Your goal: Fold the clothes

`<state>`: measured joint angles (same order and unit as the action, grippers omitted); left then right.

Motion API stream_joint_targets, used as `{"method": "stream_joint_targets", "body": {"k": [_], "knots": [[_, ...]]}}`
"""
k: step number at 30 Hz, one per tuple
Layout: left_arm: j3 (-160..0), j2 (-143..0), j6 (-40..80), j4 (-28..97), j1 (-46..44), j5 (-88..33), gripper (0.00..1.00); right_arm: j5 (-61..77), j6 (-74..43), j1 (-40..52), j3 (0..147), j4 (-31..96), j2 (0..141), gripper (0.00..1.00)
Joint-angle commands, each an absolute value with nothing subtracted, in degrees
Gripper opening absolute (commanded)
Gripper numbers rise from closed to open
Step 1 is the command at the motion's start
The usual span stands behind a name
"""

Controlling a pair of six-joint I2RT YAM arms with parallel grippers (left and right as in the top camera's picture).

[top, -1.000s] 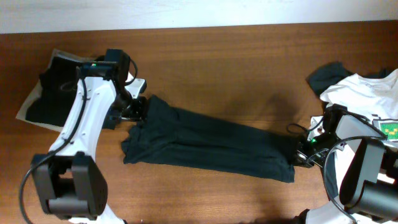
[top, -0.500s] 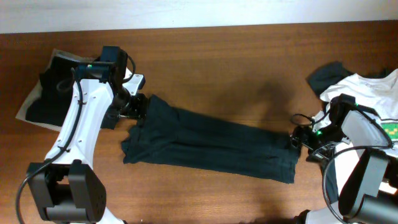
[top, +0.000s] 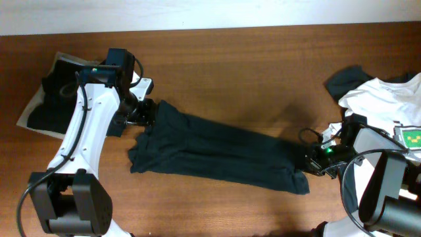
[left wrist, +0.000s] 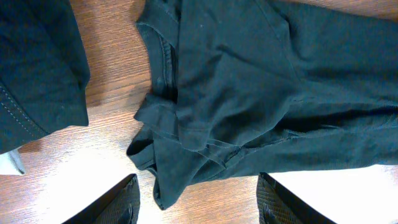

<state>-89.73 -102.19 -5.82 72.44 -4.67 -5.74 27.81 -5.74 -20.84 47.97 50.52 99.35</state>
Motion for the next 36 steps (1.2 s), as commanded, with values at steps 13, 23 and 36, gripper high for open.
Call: {"method": "stream_joint_targets", "body": {"k": [13, 23, 36], "knots": [[-92.9, -100.0, -6.1, 72.8, -3.9, -6.2, 0.60, 15.2, -19.2, 1.1, 68.0, 64.9, 96.3, 0.04], [-92.9, -100.0, -6.1, 72.6, -3.9, -6.6, 0.60, 16.6, -36.5, 23.8, 68.0, 46.5, 101.8, 0.07], [-92.9, -100.0, -6.1, 72.0, -3.9, -6.6, 0.61, 24.0, -29.1, 24.6, 68.2, 47.0, 99.7, 0.64]]}}
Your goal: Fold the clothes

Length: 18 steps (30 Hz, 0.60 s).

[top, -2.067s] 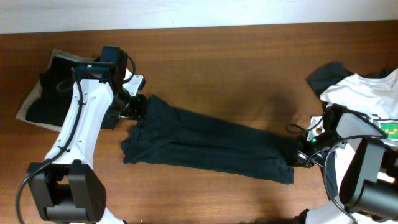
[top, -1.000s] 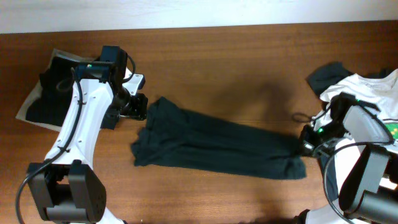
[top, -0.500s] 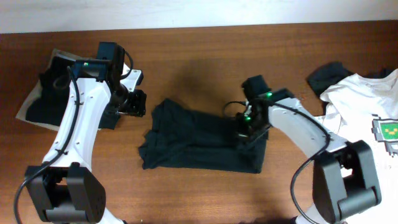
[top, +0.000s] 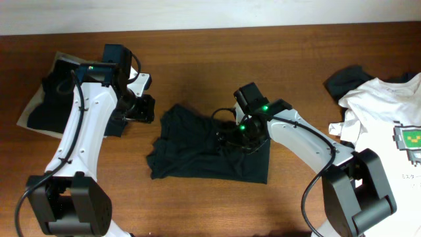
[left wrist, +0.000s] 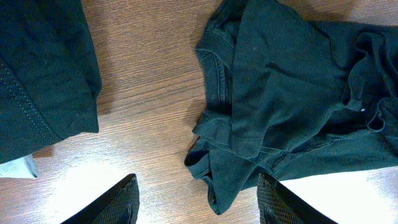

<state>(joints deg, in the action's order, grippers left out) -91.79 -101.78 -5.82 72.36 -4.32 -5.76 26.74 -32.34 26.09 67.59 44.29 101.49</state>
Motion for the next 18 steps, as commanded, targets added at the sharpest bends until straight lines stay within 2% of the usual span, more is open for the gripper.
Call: {"method": "stream_joint_targets", "body": {"k": [1, 2, 5, 7, 9, 10, 11, 13, 15, 18], "knots": [[-92.9, -100.0, -6.1, 72.0, -3.9, -6.6, 0.61, 21.0, -29.1, 22.4, 68.2, 48.7, 99.4, 0.34], [-92.9, -100.1, -6.1, 72.0, -3.9, -6.6, 0.61, 18.2, -29.1, 20.2, 68.2, 49.8, 99.4, 0.17], [-92.9, -100.1, -6.1, 72.0, -3.9, -6.6, 0.60, 13.7, -28.7, 12.7, 66.7, 52.7, 101.1, 0.08], [-92.9, -100.1, -6.1, 71.8, -3.9, -6.6, 0.60, 19.2, -28.7, 14.2, 62.8, 50.6, 102.5, 0.04], [-92.9, -100.1, -6.1, 71.6, -3.9, -6.5, 0.60, 29.3, -27.6, 19.9, 58.4, 42.7, 102.6, 0.04], [-92.9, -100.1, -6.1, 71.6, -3.9, -6.1, 0.66, 32.4, -27.5, 24.5, 57.7, 39.0, 102.6, 0.04], [-92.9, -100.1, -6.1, 71.6, -3.9, -6.1, 0.68, 33.0, -26.1, 29.7, 57.8, 36.8, 102.6, 0.04], [-92.9, -100.1, -6.1, 71.7, -3.9, -6.1, 0.69, 33.0, -21.4, 34.3, 59.3, 36.5, 102.5, 0.04], [-92.9, -100.1, -6.1, 71.9, -3.9, -6.2, 0.72, 32.5, -15.9, 34.4, 62.2, 38.3, 101.0, 0.05], [-92.3, -100.3, -6.1, 72.4, -3.9, -6.7, 0.79, 25.3, -14.0, 28.3, 67.4, 45.6, 95.9, 0.05]]}}
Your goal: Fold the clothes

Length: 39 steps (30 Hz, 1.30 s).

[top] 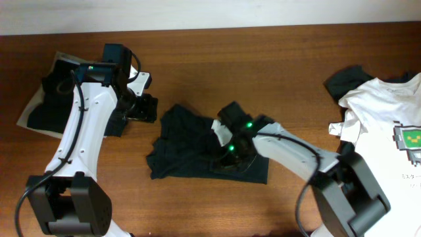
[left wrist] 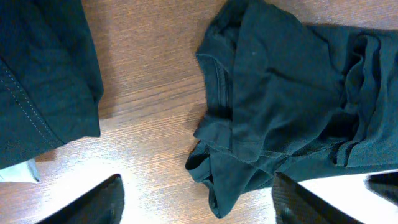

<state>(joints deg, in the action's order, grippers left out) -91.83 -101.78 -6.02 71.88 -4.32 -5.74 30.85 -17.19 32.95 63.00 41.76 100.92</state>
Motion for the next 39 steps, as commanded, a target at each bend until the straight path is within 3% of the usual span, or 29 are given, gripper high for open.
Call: {"method": "stream_joint_targets", "body": {"k": [1, 3, 6, 12, 13, 16, 19, 22, 28, 32, 37, 38, 39], "knots": [[-91.4, -100.4, -6.1, 72.5, -3.9, -7.4, 0.81, 22.5, -16.2, 25.5, 68.5, 48.4, 94.8, 0.06], [-86.2, -101.4, -5.6, 69.6, -3.9, -12.5, 0.92, 21.3, -19.2, 18.7, 69.2, 52.8, 93.5, 0.10], [-79.2, -106.8, -3.9, 62.3, -3.9, -15.3, 0.92, 24.2, -16.4, 9.4, 69.2, 57.2, 93.5, 0.11], [-77.9, -121.1, -5.1, 59.3, -3.9, -18.5, 0.89, 25.0, -15.2, 7.0, 69.2, 58.2, 93.5, 0.11], [-77.9, -123.6, -7.3, 59.0, -4.0, -22.8, 0.75, 24.8, -15.2, 7.0, 69.2, 58.1, 93.5, 0.12], [-77.4, -125.8, -8.9, 59.0, -4.1, -26.3, 0.55, 24.8, -15.2, 7.0, 69.2, 58.1, 93.5, 0.12], [-75.9, -125.8, -11.5, 58.4, -5.8, -26.9, 0.43, 24.8, -15.2, 7.0, 69.2, 58.1, 93.5, 0.12], [-75.9, -125.8, -11.8, 59.1, -6.2, -26.8, 0.00, 24.8, -15.2, 7.0, 69.2, 58.2, 93.5, 0.12], [-101.6, -120.3, -11.7, 83.1, -0.5, -24.0, 0.00, 24.8, -15.2, 7.0, 69.2, 58.1, 93.5, 0.12], [-103.4, -118.3, -8.9, 82.7, -9.5, -24.2, 0.00, 24.8, -15.2, 7.0, 69.2, 58.1, 93.5, 0.13], [-102.5, -118.3, 0.2, 77.7, -27.1, -19.6, 0.00, 23.3, -15.2, 7.0, 69.2, 57.9, 93.5, 0.13], [-101.9, -118.3, 1.7, 77.1, -28.8, -17.1, 0.05, 23.3, -15.2, 7.0, 69.2, 57.9, 93.5, 0.13], [-101.0, -118.3, 2.8, 76.1, -30.9, -16.7, 0.30, 23.3, -15.2, 7.0, 69.2, 57.9, 93.5, 0.13]]}}
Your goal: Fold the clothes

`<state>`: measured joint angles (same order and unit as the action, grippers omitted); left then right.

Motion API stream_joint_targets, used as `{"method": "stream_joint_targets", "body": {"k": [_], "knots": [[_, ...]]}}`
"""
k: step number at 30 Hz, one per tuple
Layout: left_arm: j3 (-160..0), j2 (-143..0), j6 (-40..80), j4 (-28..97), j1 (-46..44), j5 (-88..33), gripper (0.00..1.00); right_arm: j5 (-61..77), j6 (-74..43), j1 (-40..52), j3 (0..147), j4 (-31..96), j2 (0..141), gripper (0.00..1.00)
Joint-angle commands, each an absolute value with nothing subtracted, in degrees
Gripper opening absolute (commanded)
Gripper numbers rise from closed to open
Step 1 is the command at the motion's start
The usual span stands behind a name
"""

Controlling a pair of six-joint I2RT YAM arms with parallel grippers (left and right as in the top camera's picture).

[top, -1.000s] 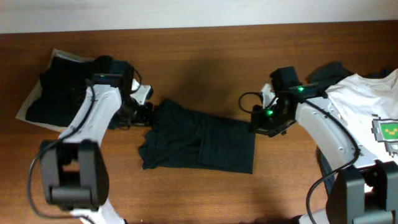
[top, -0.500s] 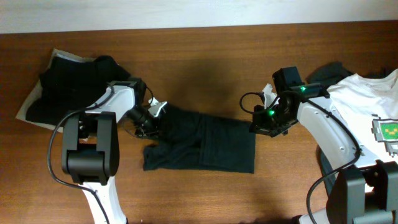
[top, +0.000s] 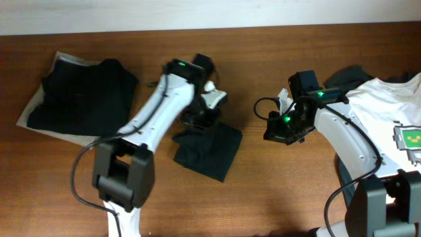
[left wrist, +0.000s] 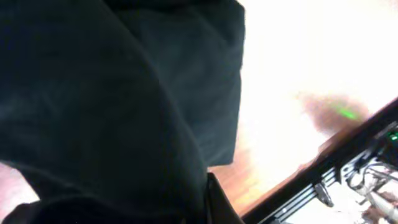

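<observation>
The dark teal garment [top: 209,150] lies folded into a compact, slanted bundle in the middle of the table. My left gripper [top: 197,122] sits at its upper left edge, apparently shut on the cloth. In the left wrist view the dark garment [left wrist: 112,106] fills most of the frame, with one fingertip [left wrist: 219,205] showing at its lower edge. My right gripper [top: 272,129] hangs over bare wood to the right of the bundle, apart from it. Its fingers are too dark to read.
A stack of dark folded clothes [top: 75,92] rests on a light sheet at the far left. A white T-shirt with a green print [top: 388,108] and another dark garment [top: 347,79] lie heaped at the right edge.
My left gripper has moved from beside the left stack to the garment and is now on it. The garment is a smaller bundle further right. My right gripper has left it and stands to the right.
The garment first lay stretched long, my left gripper open at its collar end and my right at the far end. Then the far end lay folded over the middle under my right gripper, which stayed there. Now the garment is a compact bundle under my left gripper.
</observation>
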<state>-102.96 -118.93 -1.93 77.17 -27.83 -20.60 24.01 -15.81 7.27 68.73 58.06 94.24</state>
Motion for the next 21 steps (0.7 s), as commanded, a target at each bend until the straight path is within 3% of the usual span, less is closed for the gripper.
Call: {"method": "stream_joint_targets", "body": {"k": [1, 2, 5, 7, 8, 9, 10, 12, 15, 17, 21], "knots": [[-100.8, -118.3, 3.3, 75.7, -32.3, -16.7, 0.49, 23.3, -15.2, 7.0, 69.2, 57.9, 93.5, 0.14], [-100.8, -118.3, 3.2, 75.8, -33.0, -16.7, 0.58, 23.3, -15.2, 7.0, 69.2, 57.9, 93.5, 0.17], [-105.4, -118.3, 2.7, 80.8, -30.7, -16.2, 0.58, 23.3, -15.2, 7.0, 69.2, 57.9, 93.5, 0.18], [-108.8, -118.3, 2.8, 83.3, -28.2, -5.1, 0.54, 23.3, -15.2, 7.0, 69.2, 58.0, 93.5, 0.18], [-108.9, -118.3, 2.8, 82.6, -26.1, -1.0, 0.34, 23.3, -15.2, 7.0, 69.2, 58.0, 93.5, 0.18], [-108.2, -118.5, 2.8, 79.8, -23.0, -0.8, 0.08, 23.3, -15.2, 7.0, 69.2, 58.0, 93.5, 0.18], [-106.4, -119.0, 2.2, 75.1, -19.5, -3.9, 0.00, 23.3, -15.2, 7.0, 69.2, 57.9, 93.5, 0.18], [-102.8, -122.0, -3.1, 68.8, -15.7, -13.9, 0.00, 23.3, -15.3, 7.0, 69.2, 57.9, 93.5, 0.19], [-101.9, -127.5, -4.5, 65.3, -15.1, -18.6, 0.00, 23.3, -15.3, 7.0, 69.2, 57.9, 93.5, 0.19], [-101.9, -127.3, -6.6, 66.1, -18.9, -37.0, 0.00, 23.3, -15.3, 7.0, 69.2, 58.0, 93.5, 0.18], [-101.9, -125.0, -10.7, 74.0, -25.8, -42.0, 0.00, 23.3, -15.2, 7.0, 69.2, 57.9, 93.5, 0.19]]}}
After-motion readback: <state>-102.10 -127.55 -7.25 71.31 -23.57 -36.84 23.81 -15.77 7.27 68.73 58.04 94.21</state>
